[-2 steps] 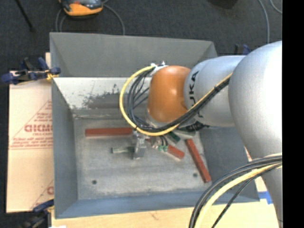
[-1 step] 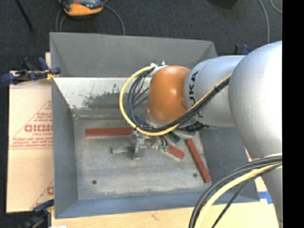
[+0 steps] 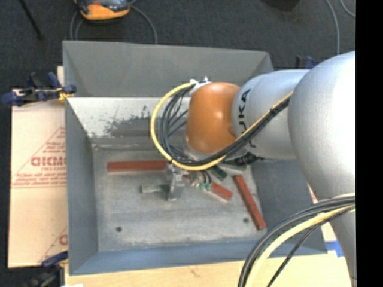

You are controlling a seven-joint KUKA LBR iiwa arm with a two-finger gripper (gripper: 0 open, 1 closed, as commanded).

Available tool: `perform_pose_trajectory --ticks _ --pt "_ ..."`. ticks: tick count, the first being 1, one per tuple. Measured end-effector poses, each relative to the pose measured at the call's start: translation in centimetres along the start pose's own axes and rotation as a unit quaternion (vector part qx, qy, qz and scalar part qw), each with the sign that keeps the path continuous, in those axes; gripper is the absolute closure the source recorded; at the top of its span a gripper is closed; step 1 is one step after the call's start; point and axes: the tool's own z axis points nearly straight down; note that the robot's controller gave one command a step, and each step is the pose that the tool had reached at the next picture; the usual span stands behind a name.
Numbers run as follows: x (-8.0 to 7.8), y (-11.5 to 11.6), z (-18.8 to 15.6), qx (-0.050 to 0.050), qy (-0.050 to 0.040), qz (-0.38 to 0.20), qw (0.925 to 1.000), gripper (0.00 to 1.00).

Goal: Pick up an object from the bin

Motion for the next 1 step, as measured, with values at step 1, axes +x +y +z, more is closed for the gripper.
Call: perform_pose_trajectory --ticks 1 --pt "-1.24 -2.37 -3.37 0.001 -0.0036 -0.092 0.9958 1.00"
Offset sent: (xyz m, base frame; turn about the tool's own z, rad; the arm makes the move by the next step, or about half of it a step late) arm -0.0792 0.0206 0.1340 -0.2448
